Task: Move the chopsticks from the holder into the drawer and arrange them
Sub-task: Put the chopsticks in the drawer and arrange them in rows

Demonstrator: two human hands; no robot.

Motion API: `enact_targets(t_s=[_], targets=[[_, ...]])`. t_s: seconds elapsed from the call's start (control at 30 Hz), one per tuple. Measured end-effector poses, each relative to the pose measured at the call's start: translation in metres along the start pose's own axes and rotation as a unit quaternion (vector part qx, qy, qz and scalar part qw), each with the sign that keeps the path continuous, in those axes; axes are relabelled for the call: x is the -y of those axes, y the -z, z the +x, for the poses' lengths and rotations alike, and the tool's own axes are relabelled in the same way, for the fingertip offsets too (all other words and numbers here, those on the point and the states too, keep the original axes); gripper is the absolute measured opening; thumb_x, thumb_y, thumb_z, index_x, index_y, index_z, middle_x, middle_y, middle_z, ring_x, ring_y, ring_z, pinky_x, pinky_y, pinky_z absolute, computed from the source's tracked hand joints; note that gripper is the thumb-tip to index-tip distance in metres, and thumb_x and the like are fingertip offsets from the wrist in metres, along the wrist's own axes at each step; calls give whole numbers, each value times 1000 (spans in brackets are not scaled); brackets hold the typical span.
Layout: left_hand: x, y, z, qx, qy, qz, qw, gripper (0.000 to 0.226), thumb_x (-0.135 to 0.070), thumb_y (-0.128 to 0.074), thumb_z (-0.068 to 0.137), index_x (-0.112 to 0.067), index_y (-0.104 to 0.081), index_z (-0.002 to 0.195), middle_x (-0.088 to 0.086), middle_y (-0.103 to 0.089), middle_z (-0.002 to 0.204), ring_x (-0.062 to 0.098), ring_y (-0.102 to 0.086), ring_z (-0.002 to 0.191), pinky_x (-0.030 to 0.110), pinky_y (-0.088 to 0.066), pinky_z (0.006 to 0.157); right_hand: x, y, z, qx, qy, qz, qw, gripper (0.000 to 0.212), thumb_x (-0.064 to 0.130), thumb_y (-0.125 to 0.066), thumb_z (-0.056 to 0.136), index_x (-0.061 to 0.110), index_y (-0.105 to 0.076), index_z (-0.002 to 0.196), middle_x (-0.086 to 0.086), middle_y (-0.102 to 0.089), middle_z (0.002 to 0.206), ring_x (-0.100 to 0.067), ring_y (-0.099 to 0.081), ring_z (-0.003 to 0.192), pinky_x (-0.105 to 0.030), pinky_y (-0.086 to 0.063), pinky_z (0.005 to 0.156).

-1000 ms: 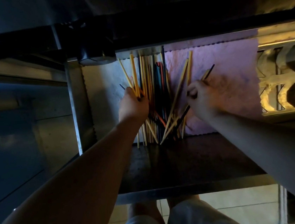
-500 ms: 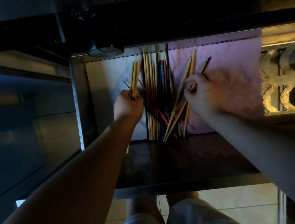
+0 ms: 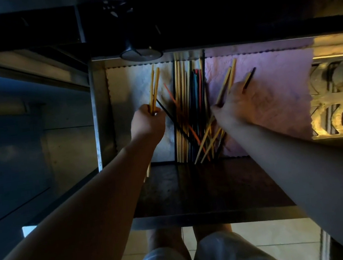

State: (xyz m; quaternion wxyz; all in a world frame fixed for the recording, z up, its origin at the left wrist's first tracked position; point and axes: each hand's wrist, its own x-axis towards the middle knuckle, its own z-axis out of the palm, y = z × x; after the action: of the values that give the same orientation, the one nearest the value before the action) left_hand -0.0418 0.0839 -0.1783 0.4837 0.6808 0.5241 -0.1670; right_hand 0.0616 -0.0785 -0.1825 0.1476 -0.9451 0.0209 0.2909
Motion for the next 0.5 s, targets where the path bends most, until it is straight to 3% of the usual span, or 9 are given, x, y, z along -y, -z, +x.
enact_targets(t_s=[0.2, 0.33, 0.4, 0.5], targets=[[-3, -3, -3, 7, -17, 19, 1000, 8, -19, -54, 93, -18, -62, 91, 8, -69, 87, 13, -55, 61, 26, -43, 52, 9, 7, 1, -7, -4, -24, 1000, 77, 25, -68, 87, 5, -21, 144, -20, -37, 143, -36, -45, 127, -37, -44, 96], [-5, -5, -6, 16, -11, 15, 1000, 10, -17, -53, 93, -14, -62, 95, 6, -66, 81, 11, -52, 54, 23, -38, 44, 11, 11, 7, 13, -50, -12, 999, 80, 23, -63, 90, 4, -12, 149, -20, -40, 145, -36, -46, 128, -39, -45, 97], [-5, -6, -7, 22, -8, 10, 1000, 10, -17, -53, 94, -14, -62, 97, 3, -63, 76, 9, -50, 51, 21, -35, 41, 8, 5, 14, 21, -67, -16, 997, 69, 29, -64, 87, 5, -32, 142, -20, -51, 137, -36, -53, 122, -37, -47, 91], [-6, -5, -8, 25, -12, 11, 1000, 9, -17, -54, 94, -14, -62, 97, 2, -65, 80, 7, -50, 52, 18, -35, 40, 9, 4, 17, 0, -81, 10, 997, 40, 29, -60, 84, 4, -59, 116, -18, -64, 118, -34, -63, 107, -32, -49, 84]])
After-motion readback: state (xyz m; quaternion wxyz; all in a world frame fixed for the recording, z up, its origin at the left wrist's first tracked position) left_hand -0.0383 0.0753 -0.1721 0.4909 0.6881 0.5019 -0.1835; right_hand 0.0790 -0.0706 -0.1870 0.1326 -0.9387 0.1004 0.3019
